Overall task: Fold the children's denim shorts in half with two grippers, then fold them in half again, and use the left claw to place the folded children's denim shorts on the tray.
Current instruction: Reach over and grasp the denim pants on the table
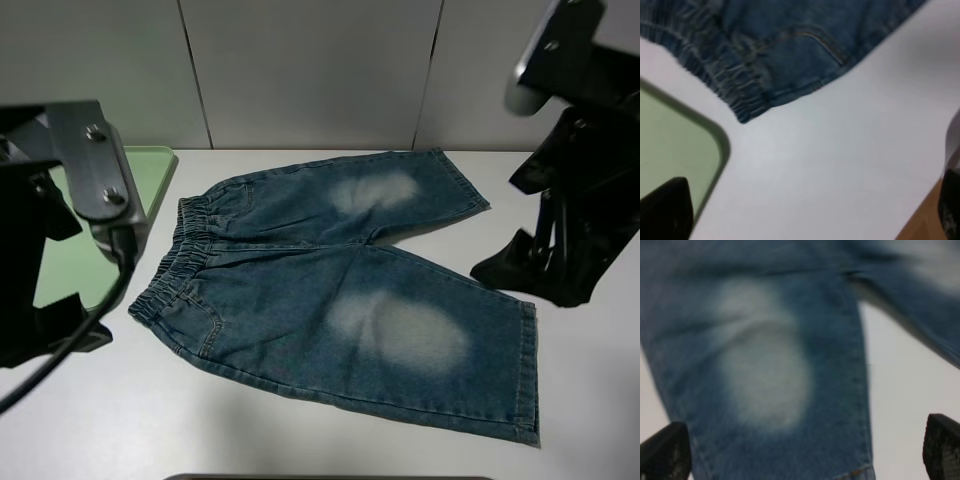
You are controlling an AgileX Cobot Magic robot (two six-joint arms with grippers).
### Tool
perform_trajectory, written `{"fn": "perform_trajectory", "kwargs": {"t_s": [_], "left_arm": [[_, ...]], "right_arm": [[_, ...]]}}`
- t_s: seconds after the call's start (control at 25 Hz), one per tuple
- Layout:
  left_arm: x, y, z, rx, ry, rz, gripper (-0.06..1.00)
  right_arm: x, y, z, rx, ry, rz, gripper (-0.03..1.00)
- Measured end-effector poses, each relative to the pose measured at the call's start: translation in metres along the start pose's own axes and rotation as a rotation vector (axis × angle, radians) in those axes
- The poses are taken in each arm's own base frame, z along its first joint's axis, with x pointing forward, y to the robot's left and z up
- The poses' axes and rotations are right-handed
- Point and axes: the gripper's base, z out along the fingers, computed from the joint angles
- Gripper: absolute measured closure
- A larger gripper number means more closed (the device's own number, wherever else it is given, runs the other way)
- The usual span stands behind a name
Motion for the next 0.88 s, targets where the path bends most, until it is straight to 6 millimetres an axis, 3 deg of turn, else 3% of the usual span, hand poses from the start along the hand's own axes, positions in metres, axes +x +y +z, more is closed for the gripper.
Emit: {"fn": "perform_trajectory", "kwargs": {"t_s": [0.16,0.36,0.6,0.88], "left_arm": [[0.011,-0.012,0.027,0.047,0.089,0.104,-0.03],[0.034,-0.027,0.052,0.092,0.154,0.183,-0.03],[0.046,-0.035,0.065,0.106,0.140,0.276,-0.02],[0.042,-0.029,0.081,0.096,0.151,0.324,-0.01]], "right_arm": [[0.001,0.029,0.026,-0.075,0.097,-0.163,0.27],[0.024,0.054,0.054,-0.143,0.187,-0.252,0.27],[0.060,0.066,0.075,-0.172,0.250,-0.307,0.27],[0.067,0.067,0.090,-0.164,0.287,-0.363,0.27]]}}
